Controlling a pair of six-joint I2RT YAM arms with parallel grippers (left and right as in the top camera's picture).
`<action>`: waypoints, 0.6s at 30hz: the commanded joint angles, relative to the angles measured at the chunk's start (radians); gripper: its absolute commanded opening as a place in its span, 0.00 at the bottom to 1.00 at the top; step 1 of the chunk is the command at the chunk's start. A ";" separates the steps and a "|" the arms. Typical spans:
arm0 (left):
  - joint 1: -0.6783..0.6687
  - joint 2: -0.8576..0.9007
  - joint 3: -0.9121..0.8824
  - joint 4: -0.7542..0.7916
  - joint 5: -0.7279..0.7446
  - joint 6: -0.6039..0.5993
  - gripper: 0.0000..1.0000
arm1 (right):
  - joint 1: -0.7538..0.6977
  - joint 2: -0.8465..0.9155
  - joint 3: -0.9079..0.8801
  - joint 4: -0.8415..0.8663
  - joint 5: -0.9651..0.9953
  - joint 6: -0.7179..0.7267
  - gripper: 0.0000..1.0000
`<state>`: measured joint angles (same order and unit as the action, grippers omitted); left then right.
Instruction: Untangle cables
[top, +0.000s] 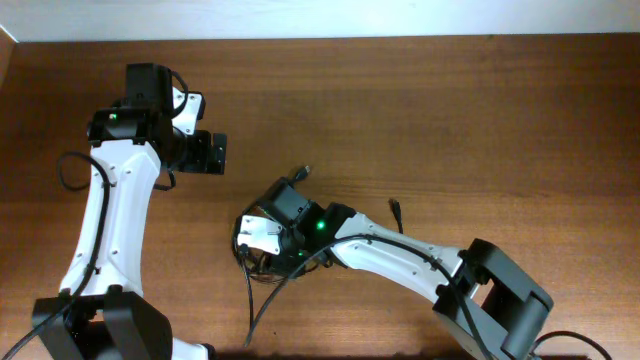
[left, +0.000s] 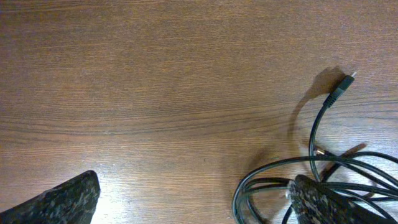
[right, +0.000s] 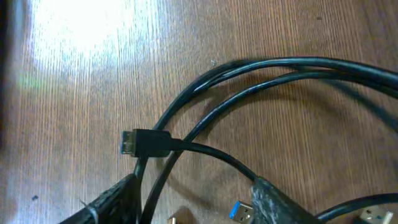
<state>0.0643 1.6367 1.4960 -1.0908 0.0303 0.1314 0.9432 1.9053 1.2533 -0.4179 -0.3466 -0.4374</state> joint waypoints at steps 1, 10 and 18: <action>0.003 0.003 0.010 0.002 0.011 0.013 0.99 | 0.000 0.015 -0.003 -0.004 -0.021 0.008 0.55; 0.004 0.003 0.010 0.002 0.011 0.013 0.99 | -0.003 0.003 -0.005 -0.185 0.303 0.115 0.04; 0.004 0.003 0.010 0.002 0.011 0.013 0.99 | -0.127 -0.334 0.199 -0.534 0.702 0.393 0.04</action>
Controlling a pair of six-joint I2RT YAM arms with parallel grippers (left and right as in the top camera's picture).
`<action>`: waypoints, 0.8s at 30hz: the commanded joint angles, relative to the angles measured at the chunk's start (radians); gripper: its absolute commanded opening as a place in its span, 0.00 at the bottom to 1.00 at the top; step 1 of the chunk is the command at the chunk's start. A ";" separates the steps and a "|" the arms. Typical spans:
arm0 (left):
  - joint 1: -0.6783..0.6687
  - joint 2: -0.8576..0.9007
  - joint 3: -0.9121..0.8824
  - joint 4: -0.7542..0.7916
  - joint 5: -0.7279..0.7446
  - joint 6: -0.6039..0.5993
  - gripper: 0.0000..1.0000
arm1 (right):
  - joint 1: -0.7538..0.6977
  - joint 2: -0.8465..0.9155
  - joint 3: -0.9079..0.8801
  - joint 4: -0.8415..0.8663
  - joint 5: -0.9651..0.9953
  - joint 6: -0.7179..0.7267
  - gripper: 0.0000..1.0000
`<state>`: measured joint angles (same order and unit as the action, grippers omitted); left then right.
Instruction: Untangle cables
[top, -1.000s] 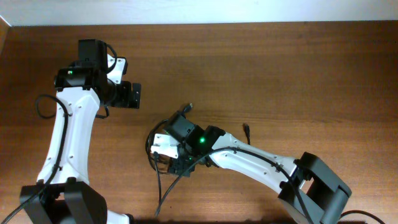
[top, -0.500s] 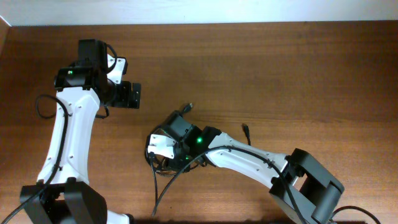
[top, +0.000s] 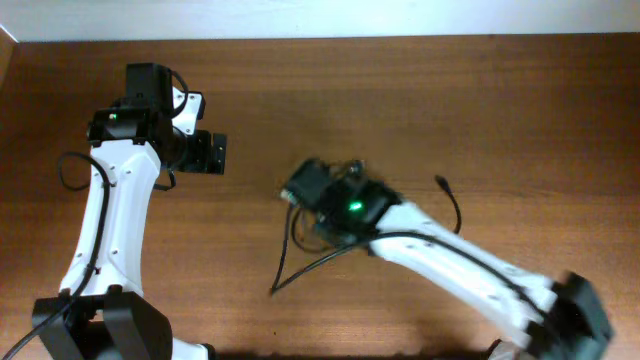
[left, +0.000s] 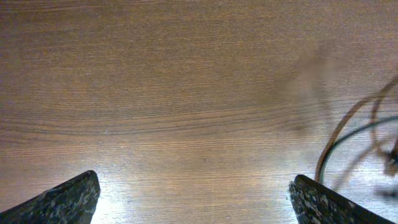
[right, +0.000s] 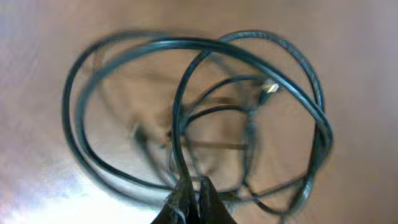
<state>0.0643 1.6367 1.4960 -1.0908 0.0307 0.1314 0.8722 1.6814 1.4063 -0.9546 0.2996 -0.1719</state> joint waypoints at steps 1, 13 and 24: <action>0.004 0.003 0.010 0.002 0.010 0.013 0.99 | -0.086 -0.168 0.049 0.012 0.054 0.168 0.04; 0.004 0.003 0.010 0.002 0.010 0.013 0.99 | -0.257 -0.760 0.049 0.309 0.150 0.232 0.04; 0.004 0.003 0.010 0.002 0.010 0.013 0.99 | -0.782 -0.592 0.049 0.225 0.266 0.161 0.04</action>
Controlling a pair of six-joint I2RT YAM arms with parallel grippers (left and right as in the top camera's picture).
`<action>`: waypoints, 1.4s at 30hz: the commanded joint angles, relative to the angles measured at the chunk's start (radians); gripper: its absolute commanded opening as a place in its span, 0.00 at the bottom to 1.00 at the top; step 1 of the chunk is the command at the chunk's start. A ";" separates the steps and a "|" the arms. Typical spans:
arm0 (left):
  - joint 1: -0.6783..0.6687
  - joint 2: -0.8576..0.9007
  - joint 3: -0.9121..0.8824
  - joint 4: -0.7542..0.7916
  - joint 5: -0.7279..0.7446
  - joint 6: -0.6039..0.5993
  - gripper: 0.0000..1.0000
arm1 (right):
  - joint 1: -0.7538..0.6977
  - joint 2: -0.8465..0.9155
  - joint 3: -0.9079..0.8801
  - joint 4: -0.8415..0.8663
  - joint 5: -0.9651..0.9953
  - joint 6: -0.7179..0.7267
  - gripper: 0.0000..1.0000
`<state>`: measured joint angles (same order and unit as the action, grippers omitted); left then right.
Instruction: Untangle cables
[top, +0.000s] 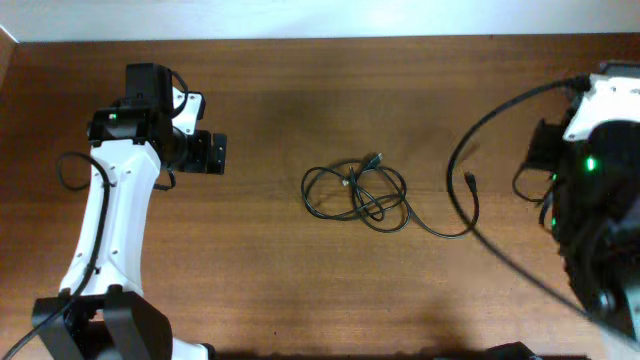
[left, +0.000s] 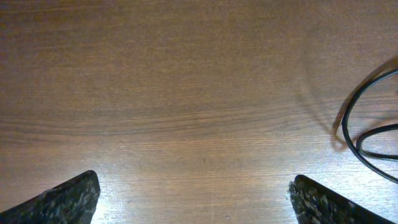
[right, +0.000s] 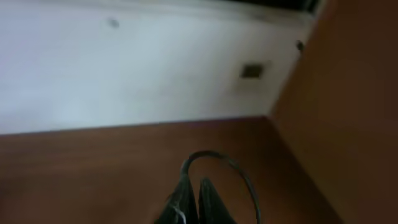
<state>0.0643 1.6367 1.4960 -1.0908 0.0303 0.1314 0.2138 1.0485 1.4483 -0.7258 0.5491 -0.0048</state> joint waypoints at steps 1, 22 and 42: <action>0.004 0.003 0.010 0.002 0.011 0.013 0.99 | -0.188 0.066 0.007 -0.004 0.016 -0.006 0.04; 0.004 0.003 0.010 0.002 0.011 0.013 0.99 | -1.113 0.719 0.006 0.307 -0.269 0.021 0.99; 0.004 0.003 0.010 0.002 0.011 0.013 0.99 | -0.537 0.274 0.001 -0.281 -1.017 -0.014 0.99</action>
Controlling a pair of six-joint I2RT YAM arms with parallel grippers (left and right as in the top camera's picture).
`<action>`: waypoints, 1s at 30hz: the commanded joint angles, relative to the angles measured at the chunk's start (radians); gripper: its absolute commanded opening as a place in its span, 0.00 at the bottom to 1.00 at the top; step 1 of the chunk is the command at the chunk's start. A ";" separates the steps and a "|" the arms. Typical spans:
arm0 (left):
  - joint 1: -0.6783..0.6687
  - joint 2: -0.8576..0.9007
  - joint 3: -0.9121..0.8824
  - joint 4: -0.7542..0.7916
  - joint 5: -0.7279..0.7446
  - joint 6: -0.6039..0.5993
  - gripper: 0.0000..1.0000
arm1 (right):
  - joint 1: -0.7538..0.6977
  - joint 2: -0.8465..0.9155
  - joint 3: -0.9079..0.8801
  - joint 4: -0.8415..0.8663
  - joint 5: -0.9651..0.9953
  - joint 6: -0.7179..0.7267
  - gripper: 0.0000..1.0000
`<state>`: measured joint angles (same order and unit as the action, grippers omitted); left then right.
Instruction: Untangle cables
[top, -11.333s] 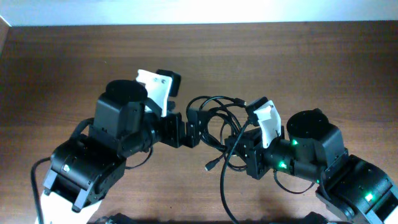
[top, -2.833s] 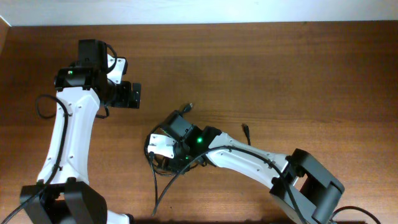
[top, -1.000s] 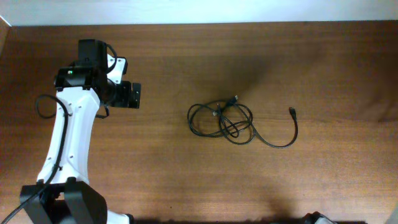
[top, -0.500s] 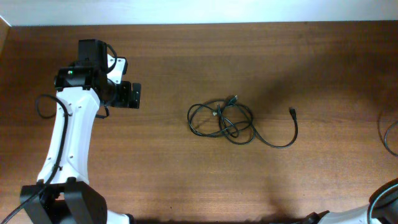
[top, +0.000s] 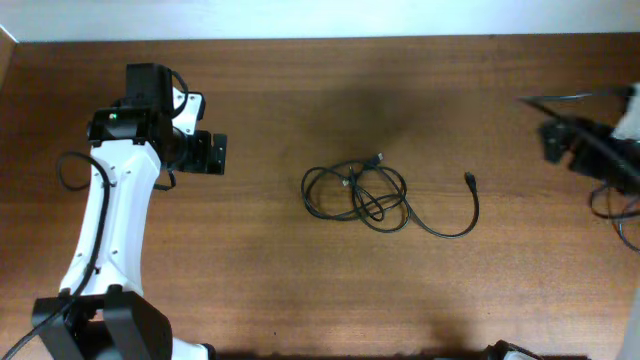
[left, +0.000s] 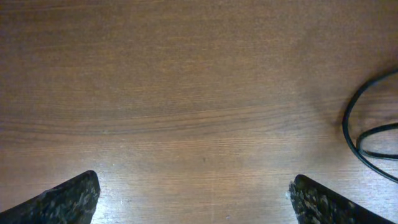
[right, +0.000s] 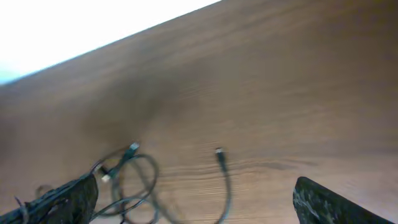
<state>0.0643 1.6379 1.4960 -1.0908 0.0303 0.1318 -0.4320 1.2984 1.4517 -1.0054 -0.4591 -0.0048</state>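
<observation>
A tangle of black cables (top: 355, 195) lies at mid-table, several loops overlapping, with one tail curving right to a plug (top: 470, 180). The right wrist view shows the same tangle (right: 130, 177) and plug (right: 219, 151) from a distance, blurred. My right gripper (right: 199, 202) is open and empty, far right of the tangle, where the right arm (top: 585, 150) sits at the table's edge. My left gripper (left: 193, 199) is open over bare wood, left of the tangle. Only the outer cable loop (left: 354, 134) reaches its view.
The left arm (top: 110, 200) stands along the left side of the brown wooden table (top: 300, 80). A white wall runs behind the table's far edge (top: 320, 38). A thin dark line (top: 570, 96) crosses above the right arm.
My right gripper was shut on a cable strand, raised at the right; now it is open and empty, facing the table from the right edge. The tangle and left arm have not moved.
My right gripper was open, low over the tangle at the table's lower middle. Then it was shut on a strand, with the tangle shifted towards the centre. Later it was high at the right, still shut, the tangle left at mid-table. Now it is open.
</observation>
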 joint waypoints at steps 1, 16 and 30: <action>0.004 0.002 0.010 0.002 0.011 0.013 0.99 | 0.178 0.041 -0.002 -0.002 -0.009 -0.014 0.99; 0.004 0.002 0.010 0.002 0.011 0.013 0.99 | 0.912 0.476 -0.054 -0.030 0.021 -0.182 0.57; 0.004 0.002 0.010 0.002 0.011 0.013 0.99 | 0.889 0.287 0.345 -0.379 0.195 -0.110 0.04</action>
<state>0.0643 1.6386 1.4960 -1.0908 0.0303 0.1318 0.4595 1.6470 1.7378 -1.3834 -0.2726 -0.1524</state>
